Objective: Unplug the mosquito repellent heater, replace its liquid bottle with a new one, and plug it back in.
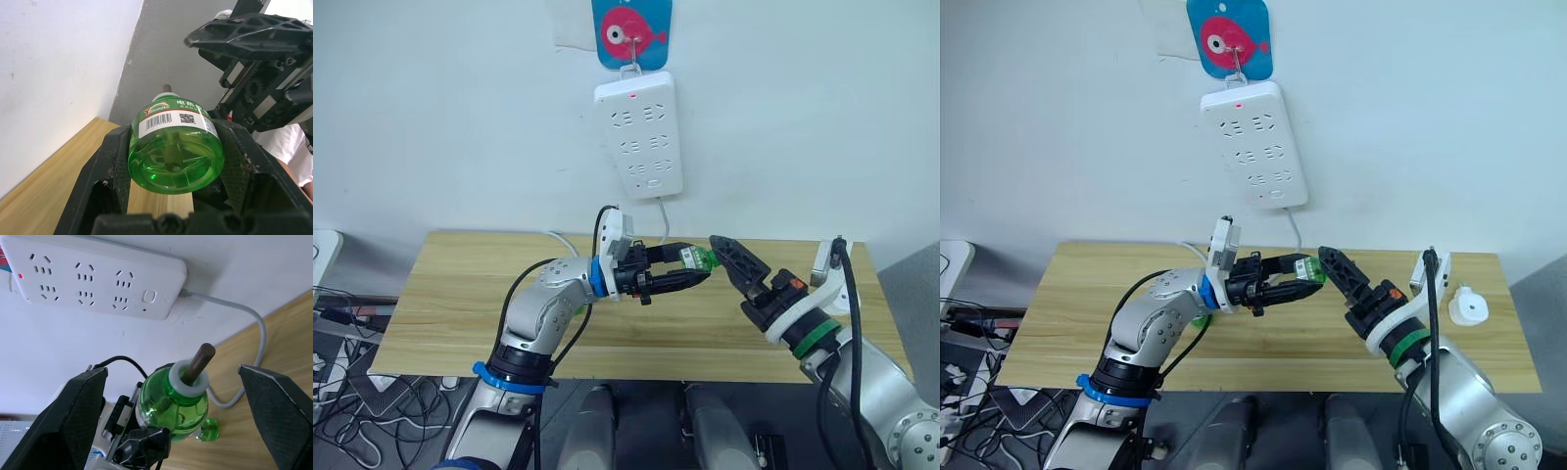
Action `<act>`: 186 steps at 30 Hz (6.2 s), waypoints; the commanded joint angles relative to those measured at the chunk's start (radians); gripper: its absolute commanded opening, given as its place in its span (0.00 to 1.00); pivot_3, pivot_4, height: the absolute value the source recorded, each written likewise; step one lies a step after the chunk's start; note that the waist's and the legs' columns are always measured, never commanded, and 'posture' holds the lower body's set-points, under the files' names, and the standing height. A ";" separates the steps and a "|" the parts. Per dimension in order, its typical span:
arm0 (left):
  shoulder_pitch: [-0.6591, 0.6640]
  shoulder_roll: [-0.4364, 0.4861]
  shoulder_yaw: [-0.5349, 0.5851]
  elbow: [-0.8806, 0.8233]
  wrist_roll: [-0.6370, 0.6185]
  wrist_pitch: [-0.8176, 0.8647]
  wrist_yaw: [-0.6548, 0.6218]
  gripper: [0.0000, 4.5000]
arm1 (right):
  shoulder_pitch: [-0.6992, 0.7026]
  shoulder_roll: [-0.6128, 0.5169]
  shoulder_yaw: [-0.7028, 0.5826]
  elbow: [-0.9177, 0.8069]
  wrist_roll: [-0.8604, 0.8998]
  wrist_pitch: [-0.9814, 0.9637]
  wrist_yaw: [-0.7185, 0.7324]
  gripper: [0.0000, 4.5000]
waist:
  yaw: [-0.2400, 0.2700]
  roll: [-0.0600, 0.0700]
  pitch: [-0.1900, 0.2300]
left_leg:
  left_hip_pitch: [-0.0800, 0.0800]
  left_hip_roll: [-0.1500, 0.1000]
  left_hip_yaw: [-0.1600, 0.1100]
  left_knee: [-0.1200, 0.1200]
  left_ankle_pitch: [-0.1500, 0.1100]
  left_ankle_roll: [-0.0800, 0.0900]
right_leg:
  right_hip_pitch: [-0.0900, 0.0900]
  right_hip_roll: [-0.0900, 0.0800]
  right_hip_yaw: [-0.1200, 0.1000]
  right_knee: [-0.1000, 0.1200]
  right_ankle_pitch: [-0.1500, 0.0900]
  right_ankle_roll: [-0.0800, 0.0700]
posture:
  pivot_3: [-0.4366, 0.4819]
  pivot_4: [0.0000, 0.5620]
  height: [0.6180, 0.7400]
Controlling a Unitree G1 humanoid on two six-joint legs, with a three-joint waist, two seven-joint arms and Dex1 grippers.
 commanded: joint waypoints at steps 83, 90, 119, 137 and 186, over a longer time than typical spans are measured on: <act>0.134 0.197 -0.126 -0.195 0.287 -0.230 0.021 1.00 | -0.086 -0.004 0.020 1.039 -1.670 -0.483 0.700 0.19 | 0.020 0.002 0.023 | 0.000 -0.007 0.000 -0.001 0.001 0.002 | 0.000 -0.006 0.001 0.001 0.000 0.000 | 0.72 0.65 1.00; 0.175 0.206 -0.115 -0.245 0.279 -0.197 0.055 1.00 | -0.031 0.012 -0.021 0.988 -1.676 -0.457 0.733 0.80 | 0.021 0.003 0.027 | 0.000 -0.007 0.000 -0.001 0.001 0.002 | 0.000 -0.007 0.000 0.001 0.000 0.000 | 0.73 0.66 1.00; 0.897 -0.031 0.259 -0.272 0.386 -0.556 0.589 1.00 | -0.278 -0.276 0.119 0.260 -1.233 0.254 1.360 0.99 | 0.147 0.007 0.031 | -0.009 -0.006 -0.006 -0.003 0.000 0.002 | -0.001 -0.010 -0.004 -0.017 0.001 0.005 | 0.87 0.58 1.00; 0.503 -0.133 0.138 0.368 0.485 -0.780 0.615 1.00 | -0.396 -0.333 0.134 0.229 -1.162 0.339 1.457 0.99 | 0.236 0.005 0.032 | -0.009 -0.009 0.002 -0.001 -0.003 0.008 | -0.001 -0.006 -0.003 -0.019 0.007 0.002 | 0.80 0.63 1.00; 0.113 0.026 -0.060 -0.042 0.321 -0.108 0.292 0.50 | -0.225 -0.036 0.280 0.172 -1.431 0.226 1.034 1.00 | 0.198 0.005 0.032 | -0.007 -0.007 0.002 0.000 -0.003 0.007 | -0.001 0.002 -0.003 -0.016 0.008 0.001 | 0.73 0.53 1.00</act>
